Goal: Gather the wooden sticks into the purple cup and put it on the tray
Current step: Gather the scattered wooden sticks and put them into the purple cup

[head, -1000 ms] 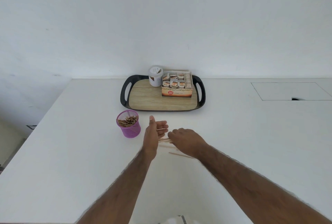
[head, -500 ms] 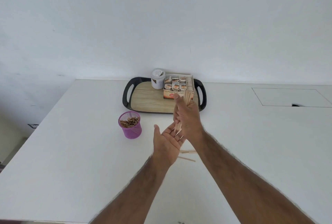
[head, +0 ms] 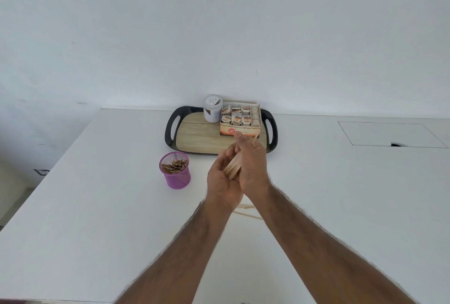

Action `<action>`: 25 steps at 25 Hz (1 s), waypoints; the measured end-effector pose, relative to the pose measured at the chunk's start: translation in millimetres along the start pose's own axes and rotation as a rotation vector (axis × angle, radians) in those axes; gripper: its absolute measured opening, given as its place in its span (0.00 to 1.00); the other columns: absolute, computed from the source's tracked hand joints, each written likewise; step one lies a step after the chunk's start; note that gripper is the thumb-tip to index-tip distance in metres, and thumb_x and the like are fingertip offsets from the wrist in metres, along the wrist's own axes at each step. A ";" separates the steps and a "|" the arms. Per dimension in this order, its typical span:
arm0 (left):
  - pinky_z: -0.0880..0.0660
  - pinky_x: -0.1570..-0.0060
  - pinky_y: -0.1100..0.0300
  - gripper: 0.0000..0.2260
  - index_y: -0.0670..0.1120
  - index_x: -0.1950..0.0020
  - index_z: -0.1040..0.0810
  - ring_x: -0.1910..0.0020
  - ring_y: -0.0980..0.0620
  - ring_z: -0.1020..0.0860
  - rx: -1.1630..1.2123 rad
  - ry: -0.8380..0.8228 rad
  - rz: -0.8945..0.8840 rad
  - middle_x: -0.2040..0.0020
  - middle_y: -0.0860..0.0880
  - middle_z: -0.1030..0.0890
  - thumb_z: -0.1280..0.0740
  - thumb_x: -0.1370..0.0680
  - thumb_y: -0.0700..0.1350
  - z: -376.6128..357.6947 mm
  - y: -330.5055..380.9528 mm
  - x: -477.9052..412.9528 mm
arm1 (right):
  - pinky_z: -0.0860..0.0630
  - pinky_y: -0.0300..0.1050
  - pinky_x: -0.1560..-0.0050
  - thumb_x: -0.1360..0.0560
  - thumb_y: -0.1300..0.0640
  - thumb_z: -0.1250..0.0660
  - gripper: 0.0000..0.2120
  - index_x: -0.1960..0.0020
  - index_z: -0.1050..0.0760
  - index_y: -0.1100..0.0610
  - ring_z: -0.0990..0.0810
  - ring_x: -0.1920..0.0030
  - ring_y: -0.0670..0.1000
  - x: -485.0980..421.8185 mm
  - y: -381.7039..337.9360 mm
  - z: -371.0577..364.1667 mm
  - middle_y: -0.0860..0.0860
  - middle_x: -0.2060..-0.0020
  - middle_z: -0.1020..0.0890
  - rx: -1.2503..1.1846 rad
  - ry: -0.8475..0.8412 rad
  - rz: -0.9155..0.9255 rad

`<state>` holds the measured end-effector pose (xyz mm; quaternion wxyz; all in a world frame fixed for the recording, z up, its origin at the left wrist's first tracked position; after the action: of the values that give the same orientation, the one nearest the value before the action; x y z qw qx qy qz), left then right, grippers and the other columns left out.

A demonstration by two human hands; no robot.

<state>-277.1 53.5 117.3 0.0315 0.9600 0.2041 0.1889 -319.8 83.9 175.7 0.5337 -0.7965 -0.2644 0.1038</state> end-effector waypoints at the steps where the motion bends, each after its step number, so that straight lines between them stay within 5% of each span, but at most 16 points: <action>1: 0.19 0.44 0.54 0.14 0.43 0.46 0.19 0.48 0.48 0.16 -0.002 -0.034 0.021 0.52 0.45 0.17 0.42 0.15 0.47 -3.9 -2.2 1.4 | 0.24 0.44 0.62 0.19 0.53 0.35 0.15 0.60 0.23 0.61 0.22 0.66 0.50 2.2 1.1 0.8 0.54 0.68 0.21 0.173 0.015 0.037; 7: 0.31 0.28 0.54 0.21 0.43 0.30 0.22 0.33 0.47 0.22 -0.320 -0.059 0.048 0.33 0.44 0.19 0.34 0.21 0.50 -1.0 -2.2 4.2 | 0.23 0.33 0.48 0.21 0.52 0.33 0.08 0.51 0.16 0.53 0.19 0.50 0.37 12.6 -6.1 0.7 0.42 0.56 0.16 0.453 0.085 0.252; 9: 0.24 0.45 0.59 0.17 0.48 0.38 0.17 0.45 0.52 0.17 -0.488 -0.013 0.080 0.42 0.48 0.16 0.36 0.19 0.56 5.6 -2.4 4.4 | 0.24 0.32 0.52 0.20 0.52 0.34 0.08 0.51 0.16 0.53 0.18 0.51 0.41 11.5 -6.3 5.5 0.41 0.58 0.16 0.472 0.090 0.258; 11: 0.35 0.71 0.65 0.17 0.48 0.53 0.15 0.71 0.58 0.26 -0.621 0.056 0.115 0.63 0.50 0.21 0.36 0.20 0.59 11.5 0.5 6.5 | 0.24 0.36 0.56 0.19 0.51 0.35 0.12 0.53 0.15 0.54 0.17 0.57 0.41 9.9 -5.0 9.0 0.40 0.63 0.16 0.522 0.073 0.231; 13: 0.43 0.80 0.67 0.16 0.47 0.61 0.22 0.80 0.59 0.37 -0.654 0.117 0.086 0.75 0.52 0.32 0.34 0.21 0.58 14.8 6.4 6.4 | 0.21 0.44 0.57 0.18 0.50 0.36 0.16 0.57 0.15 0.58 0.18 0.63 0.41 7.5 -0.2 10.2 0.39 0.68 0.17 0.542 0.038 0.159; 16: 0.45 0.82 0.66 0.18 0.45 0.66 0.27 0.82 0.58 0.41 -0.694 0.208 -0.030 0.79 0.52 0.36 0.32 0.20 0.52 18.8 18.3 4.4 | 0.18 0.57 0.50 0.22 0.49 0.32 0.15 0.61 0.17 0.57 0.15 0.57 0.49 5.9 0.8 7.4 0.49 0.59 0.12 0.472 -0.065 0.123; 20: 0.46 0.78 0.64 0.17 0.43 0.66 0.29 0.80 0.55 0.41 -0.865 0.393 -0.174 0.77 0.49 0.36 0.33 0.19 0.49 30.9 39.7 6.3 | 0.21 0.52 0.46 0.19 0.52 0.36 0.12 0.56 0.18 0.57 0.15 0.52 0.56 -3.5 -28.6 23.4 0.55 0.57 0.14 0.311 0.022 0.248; 25: 0.44 0.73 0.58 0.17 0.44 0.66 0.29 0.74 0.52 0.40 -1.040 0.433 -0.322 0.72 0.49 0.36 0.35 0.19 0.48 14.2 45.9 14.1 | 0.19 0.57 0.63 0.20 0.47 0.40 0.20 0.63 0.22 0.59 0.19 0.67 0.55 -2.2 -13.6 17.0 0.52 0.70 0.18 0.828 -0.002 0.215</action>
<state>-242.3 17.4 115.4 0.4843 0.7150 0.2297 0.4488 -333.4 100.2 180.8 0.7942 -0.5381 -0.1165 0.2571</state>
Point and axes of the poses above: each hand's wrist, its own x-axis away from the middle knuckle, its own z-axis out of the back of the hand, y = z × x, the point moved 7 cm from there along -x, towards the middle knuckle
